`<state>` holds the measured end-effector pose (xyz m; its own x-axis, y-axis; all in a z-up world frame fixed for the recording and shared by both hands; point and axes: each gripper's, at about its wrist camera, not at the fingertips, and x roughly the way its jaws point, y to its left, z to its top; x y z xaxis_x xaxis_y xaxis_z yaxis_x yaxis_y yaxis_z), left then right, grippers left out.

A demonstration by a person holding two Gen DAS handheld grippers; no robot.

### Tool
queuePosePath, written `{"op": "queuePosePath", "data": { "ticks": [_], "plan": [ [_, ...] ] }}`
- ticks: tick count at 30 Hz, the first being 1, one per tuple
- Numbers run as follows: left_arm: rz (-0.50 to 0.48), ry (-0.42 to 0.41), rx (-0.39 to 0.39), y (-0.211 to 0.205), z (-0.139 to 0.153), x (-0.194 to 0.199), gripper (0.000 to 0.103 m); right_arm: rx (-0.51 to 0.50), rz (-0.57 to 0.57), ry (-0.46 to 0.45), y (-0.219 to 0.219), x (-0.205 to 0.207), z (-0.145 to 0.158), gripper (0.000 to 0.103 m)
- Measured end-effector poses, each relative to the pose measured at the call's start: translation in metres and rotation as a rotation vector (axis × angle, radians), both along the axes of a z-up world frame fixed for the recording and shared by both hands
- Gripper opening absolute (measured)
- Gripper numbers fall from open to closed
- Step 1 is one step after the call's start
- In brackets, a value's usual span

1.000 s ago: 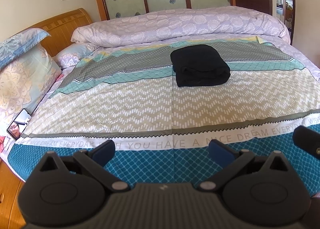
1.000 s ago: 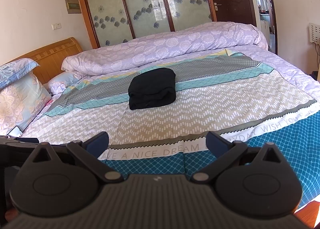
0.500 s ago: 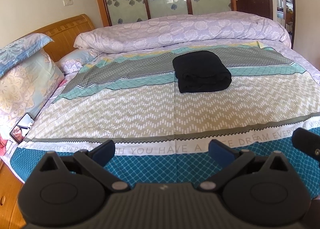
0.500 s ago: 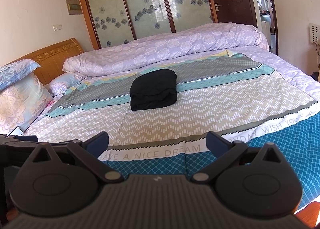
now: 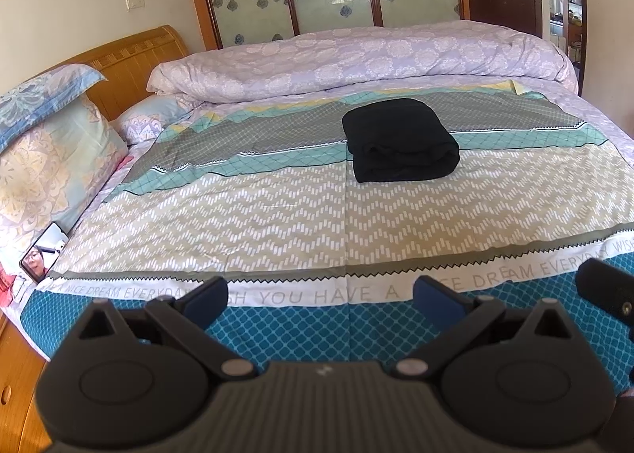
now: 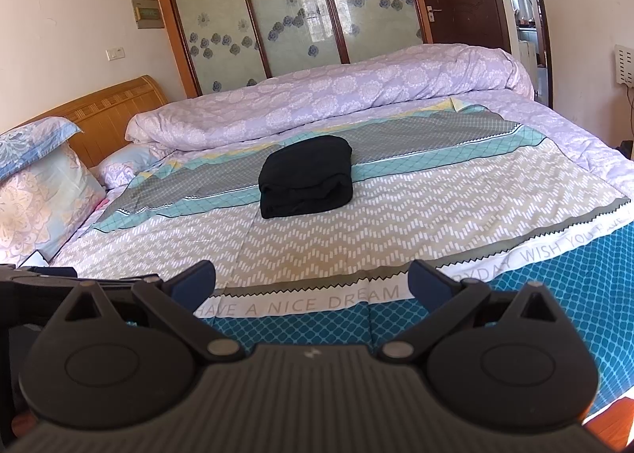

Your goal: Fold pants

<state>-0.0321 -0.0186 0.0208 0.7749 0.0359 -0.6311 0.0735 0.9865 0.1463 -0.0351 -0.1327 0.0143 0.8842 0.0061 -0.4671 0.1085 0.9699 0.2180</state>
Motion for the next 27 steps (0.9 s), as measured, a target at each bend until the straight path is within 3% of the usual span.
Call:
{"op": "queuePosePath", "data": {
  "ticks": [27],
  "plan": [
    [-0.024,0.082,-0.020,-0.0031,-0.0093,0.0049,0.103,0.002,0.011,0.009,-0.0005,0.0007,-0.0030,0.103]
  ]
}}
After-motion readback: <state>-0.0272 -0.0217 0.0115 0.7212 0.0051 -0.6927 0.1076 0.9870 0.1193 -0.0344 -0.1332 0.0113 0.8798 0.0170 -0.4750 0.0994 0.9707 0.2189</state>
